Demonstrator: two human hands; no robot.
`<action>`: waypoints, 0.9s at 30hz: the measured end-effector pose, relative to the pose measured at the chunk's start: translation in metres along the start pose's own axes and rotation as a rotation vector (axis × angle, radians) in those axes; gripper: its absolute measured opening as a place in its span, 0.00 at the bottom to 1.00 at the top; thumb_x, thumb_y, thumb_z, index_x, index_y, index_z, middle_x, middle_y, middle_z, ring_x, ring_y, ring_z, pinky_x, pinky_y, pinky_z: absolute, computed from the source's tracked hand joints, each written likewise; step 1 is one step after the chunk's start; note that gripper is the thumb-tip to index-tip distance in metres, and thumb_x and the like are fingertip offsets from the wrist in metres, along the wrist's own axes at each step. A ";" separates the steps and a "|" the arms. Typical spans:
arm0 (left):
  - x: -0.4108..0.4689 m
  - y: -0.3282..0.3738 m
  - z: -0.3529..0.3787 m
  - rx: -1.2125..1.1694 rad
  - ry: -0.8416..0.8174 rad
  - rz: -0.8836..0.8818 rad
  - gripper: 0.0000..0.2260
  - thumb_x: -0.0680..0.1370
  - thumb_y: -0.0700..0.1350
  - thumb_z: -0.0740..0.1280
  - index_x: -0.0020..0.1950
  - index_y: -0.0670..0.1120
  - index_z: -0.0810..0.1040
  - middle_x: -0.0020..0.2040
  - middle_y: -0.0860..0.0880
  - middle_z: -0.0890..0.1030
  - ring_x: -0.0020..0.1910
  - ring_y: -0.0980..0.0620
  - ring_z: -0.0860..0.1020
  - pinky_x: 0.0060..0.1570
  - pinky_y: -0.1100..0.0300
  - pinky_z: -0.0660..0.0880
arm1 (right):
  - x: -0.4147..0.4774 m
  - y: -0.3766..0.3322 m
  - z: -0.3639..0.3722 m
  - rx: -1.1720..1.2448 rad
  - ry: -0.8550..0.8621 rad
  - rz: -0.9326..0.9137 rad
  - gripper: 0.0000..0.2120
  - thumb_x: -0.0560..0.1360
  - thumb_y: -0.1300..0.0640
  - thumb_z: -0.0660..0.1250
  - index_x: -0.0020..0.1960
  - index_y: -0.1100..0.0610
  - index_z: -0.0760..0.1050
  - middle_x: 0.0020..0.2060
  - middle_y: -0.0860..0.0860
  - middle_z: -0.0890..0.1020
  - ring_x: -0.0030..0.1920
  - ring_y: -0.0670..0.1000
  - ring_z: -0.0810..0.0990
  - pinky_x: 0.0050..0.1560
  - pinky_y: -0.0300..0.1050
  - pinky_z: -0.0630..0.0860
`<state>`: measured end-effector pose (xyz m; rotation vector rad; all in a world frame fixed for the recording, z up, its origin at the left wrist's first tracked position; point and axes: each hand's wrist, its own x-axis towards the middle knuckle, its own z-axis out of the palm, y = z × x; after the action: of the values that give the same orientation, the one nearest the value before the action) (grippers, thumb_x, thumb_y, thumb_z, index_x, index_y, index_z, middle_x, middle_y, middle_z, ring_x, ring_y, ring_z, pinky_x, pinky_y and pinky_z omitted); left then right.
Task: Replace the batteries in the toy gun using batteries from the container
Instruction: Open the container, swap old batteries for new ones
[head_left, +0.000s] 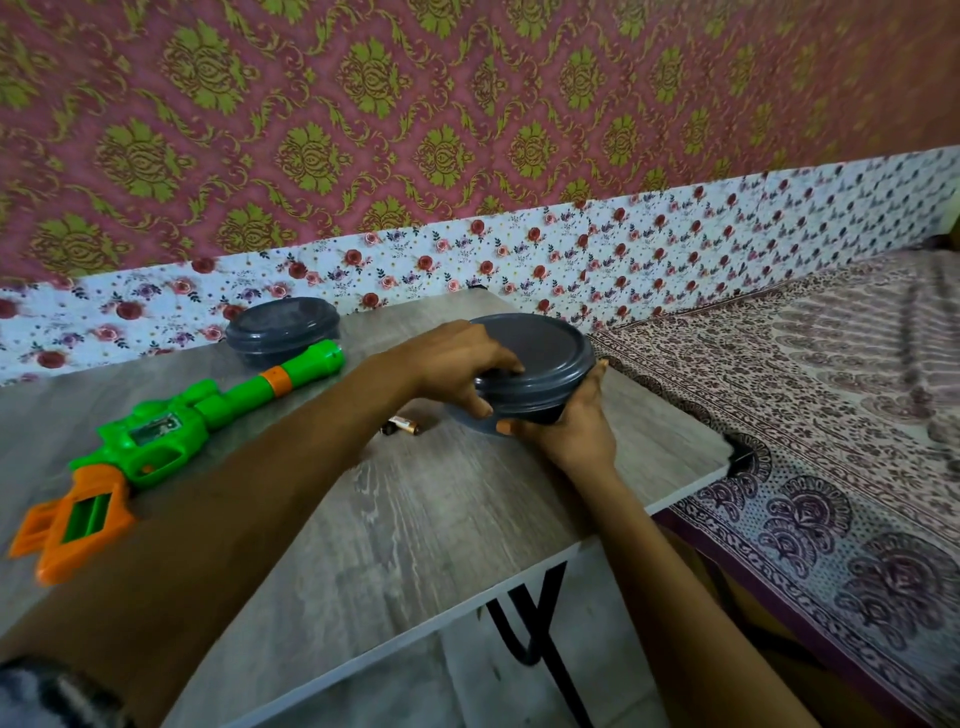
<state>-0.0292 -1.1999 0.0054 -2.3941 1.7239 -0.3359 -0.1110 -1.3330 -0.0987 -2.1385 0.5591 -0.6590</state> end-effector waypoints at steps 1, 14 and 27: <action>0.001 0.000 -0.001 0.004 -0.005 0.006 0.27 0.70 0.50 0.72 0.69 0.51 0.72 0.56 0.52 0.81 0.43 0.56 0.72 0.43 0.63 0.64 | 0.000 0.000 -0.001 0.008 -0.006 -0.003 0.65 0.57 0.43 0.78 0.75 0.59 0.35 0.75 0.55 0.57 0.71 0.56 0.64 0.66 0.52 0.67; -0.008 -0.045 -0.040 -0.641 0.347 -0.289 0.16 0.72 0.42 0.73 0.58 0.41 0.78 0.54 0.44 0.81 0.53 0.49 0.79 0.54 0.61 0.74 | -0.008 -0.001 -0.005 0.054 -0.059 -0.045 0.63 0.57 0.40 0.78 0.76 0.52 0.39 0.75 0.53 0.58 0.72 0.57 0.63 0.68 0.55 0.64; 0.004 -0.111 0.065 -1.498 0.949 -1.266 0.10 0.74 0.45 0.71 0.38 0.41 0.74 0.36 0.47 0.78 0.37 0.49 0.78 0.49 0.54 0.79 | -0.005 0.000 -0.003 0.006 -0.004 -0.087 0.61 0.54 0.34 0.75 0.75 0.50 0.44 0.74 0.54 0.57 0.72 0.56 0.61 0.69 0.57 0.66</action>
<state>0.0908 -1.1679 -0.0268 -4.7565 -0.3101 -0.3787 -0.1171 -1.3316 -0.0983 -2.1678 0.4635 -0.7038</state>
